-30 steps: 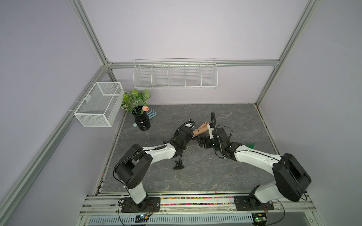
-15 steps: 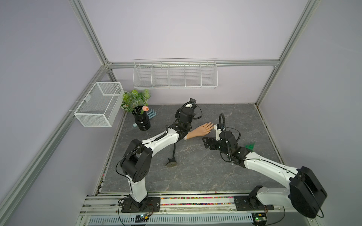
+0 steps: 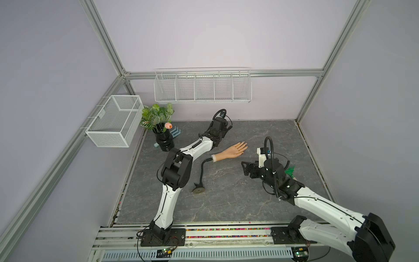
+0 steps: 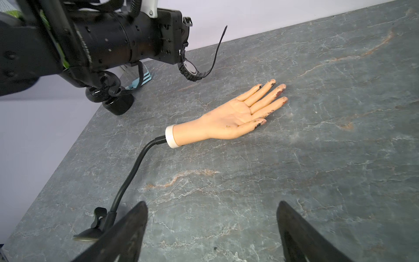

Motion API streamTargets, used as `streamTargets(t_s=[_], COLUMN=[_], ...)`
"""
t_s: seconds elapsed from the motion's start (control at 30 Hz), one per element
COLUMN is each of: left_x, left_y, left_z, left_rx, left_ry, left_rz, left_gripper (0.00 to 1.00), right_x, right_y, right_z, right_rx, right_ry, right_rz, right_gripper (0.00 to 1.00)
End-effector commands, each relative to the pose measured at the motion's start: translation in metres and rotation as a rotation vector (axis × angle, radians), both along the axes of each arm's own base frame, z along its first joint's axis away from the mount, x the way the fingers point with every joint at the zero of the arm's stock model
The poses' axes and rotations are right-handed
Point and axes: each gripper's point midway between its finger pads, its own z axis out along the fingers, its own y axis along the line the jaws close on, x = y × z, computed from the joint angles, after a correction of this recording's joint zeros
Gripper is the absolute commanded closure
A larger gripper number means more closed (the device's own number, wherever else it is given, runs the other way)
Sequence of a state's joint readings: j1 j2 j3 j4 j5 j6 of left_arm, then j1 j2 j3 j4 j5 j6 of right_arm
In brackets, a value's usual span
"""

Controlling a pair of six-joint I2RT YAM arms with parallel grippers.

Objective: Take off the watch
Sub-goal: Place the watch at the center of the board.

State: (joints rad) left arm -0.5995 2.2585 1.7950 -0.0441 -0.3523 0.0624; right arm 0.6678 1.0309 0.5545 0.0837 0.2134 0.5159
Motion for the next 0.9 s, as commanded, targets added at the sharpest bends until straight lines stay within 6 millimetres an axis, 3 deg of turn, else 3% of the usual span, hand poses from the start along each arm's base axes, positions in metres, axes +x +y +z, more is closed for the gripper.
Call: streamTargets(t_s=[0.0, 0.07, 0.23, 0.53, 0.67, 0.87], left_x=[0.001, 0.005, 0.008, -0.015, -0.022, -0.029], left_y=[-0.015, -0.013, -0.007, 0.013, 0.019, 0.017], left_z=[-0.021, -0.034, -0.037, -0.065, -0.065, -0.066], left_rx=[-0.143, -0.164, -0.165, -0.208, -0.217, -0.244], left_ry=[0.094, 0.109, 0.121, 0.281, 0.298, 0.311], left_rz=[-0.036, -0.024, 0.006, 0.073, 0.094, 0.076], left_gripper=[1.0, 1.0, 1.0, 0.93, 0.92, 0.73], right_x=[-0.004, -0.006, -0.01, -0.012, -0.015, -0.019], right_y=[-0.014, -0.019, -0.028, -0.034, -0.033, -0.032], right_z=[-0.007, -0.006, -0.005, 0.001, -0.001, -0.001], right_rx=[-0.029, -0.029, -0.027, -0.001, 0.017, 0.031], right_ry=[0.001, -0.009, -0.027, -0.05, -0.037, -0.022], right_rz=[-0.027, -0.039, -0.054, -0.07, -0.066, -0.054], right_gripper=[0.11, 0.11, 0.11, 0.11, 0.11, 0.11])
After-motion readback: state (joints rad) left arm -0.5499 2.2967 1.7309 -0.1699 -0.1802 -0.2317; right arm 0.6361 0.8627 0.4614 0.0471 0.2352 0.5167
